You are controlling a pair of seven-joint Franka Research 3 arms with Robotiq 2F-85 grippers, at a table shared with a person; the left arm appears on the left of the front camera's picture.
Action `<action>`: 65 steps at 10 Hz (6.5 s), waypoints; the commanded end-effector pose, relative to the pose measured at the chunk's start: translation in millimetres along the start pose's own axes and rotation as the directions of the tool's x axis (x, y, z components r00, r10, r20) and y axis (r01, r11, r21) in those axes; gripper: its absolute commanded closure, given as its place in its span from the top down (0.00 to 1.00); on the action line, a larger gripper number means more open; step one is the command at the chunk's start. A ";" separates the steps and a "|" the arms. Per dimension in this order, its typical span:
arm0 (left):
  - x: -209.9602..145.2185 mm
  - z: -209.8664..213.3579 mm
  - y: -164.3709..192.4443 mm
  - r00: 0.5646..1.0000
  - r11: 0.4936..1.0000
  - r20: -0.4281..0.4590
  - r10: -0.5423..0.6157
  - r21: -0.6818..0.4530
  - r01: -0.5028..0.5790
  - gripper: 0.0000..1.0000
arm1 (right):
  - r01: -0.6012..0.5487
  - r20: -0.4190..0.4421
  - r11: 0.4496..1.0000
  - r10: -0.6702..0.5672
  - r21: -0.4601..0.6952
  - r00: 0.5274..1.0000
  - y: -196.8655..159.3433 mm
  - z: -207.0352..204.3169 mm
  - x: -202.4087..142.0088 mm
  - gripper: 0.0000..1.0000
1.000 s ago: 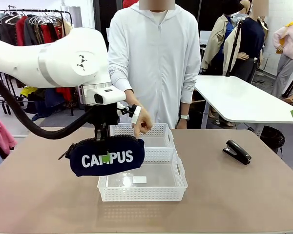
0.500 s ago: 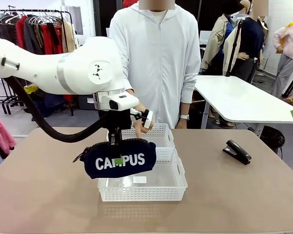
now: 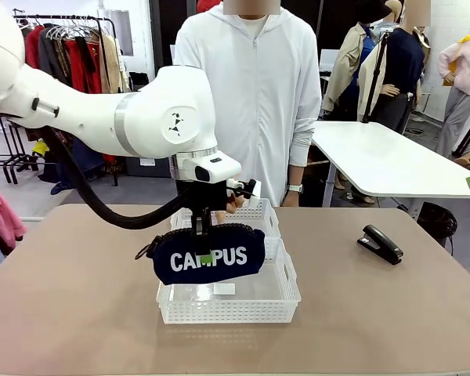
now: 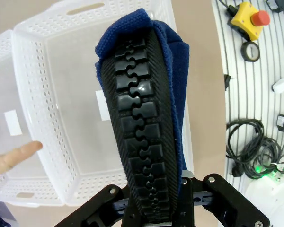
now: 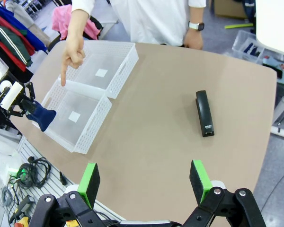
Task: Distribute items into two baskets.
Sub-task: Place the picked Pencil pouch into the Organizing basket as instructed by the person, then pick up the Stapler that the person points to.
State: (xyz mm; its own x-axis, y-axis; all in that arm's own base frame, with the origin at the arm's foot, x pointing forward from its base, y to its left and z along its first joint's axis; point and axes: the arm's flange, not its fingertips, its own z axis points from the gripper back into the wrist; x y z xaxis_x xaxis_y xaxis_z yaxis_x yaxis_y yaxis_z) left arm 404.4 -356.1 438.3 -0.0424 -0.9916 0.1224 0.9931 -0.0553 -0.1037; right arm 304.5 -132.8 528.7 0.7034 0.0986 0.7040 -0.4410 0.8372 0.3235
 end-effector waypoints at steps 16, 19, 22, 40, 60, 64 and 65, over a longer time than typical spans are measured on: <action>19.7 -83.6 8.1 0.997 0.996 -0.039 -0.067 0.050 0.068 0.00 | -0.003 0.022 1.000 0.003 0.022 1.000 1.1 0.2 2.0 1.00; 18.3 -94.2 14.3 0.998 0.997 -0.036 -0.061 0.042 0.062 0.00 | -0.003 0.022 1.000 0.003 0.022 1.000 1.1 0.2 2.0 1.00; 16.3 -95.4 20.0 0.999 0.998 -0.025 -0.048 0.037 0.049 0.32 | -0.003 0.022 1.000 0.003 0.022 1.000 1.1 0.2 2.0 1.00; 7.7 -33.6 34.8 1.000 1.000 -0.016 0.007 0.030 -0.006 1.00 | -0.003 0.022 1.000 0.003 0.022 1.000 1.1 0.2 2.0 1.00; -343.8 149.3 12.0 0.337 0.382 0.415 0.845 -0.029 -0.924 1.00 | -0.003 0.022 1.000 0.003 0.022 1.000 1.1 0.2 2.0 1.00; -396.5 154.6 -39.8 0.209 0.384 0.604 0.769 -0.176 -0.906 1.00 | -0.003 0.022 1.000 0.003 0.022 1.000 1.1 0.2 2.0 1.00; -403.0 150.8 -46.6 0.197 0.393 0.627 0.754 -0.189 -0.900 1.00 | -0.003 0.022 1.000 0.003 0.022 1.000 1.1 0.2 2.0 1.00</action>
State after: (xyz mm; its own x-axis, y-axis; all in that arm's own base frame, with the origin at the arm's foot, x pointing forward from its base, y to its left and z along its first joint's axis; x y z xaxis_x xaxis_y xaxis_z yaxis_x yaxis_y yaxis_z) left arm 398.2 65.8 556.2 0.8397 -0.1587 0.5194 0.3668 0.8710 -0.3268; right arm 304.5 -132.4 529.1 0.7032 0.1001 0.7039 -0.4411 0.8379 0.3215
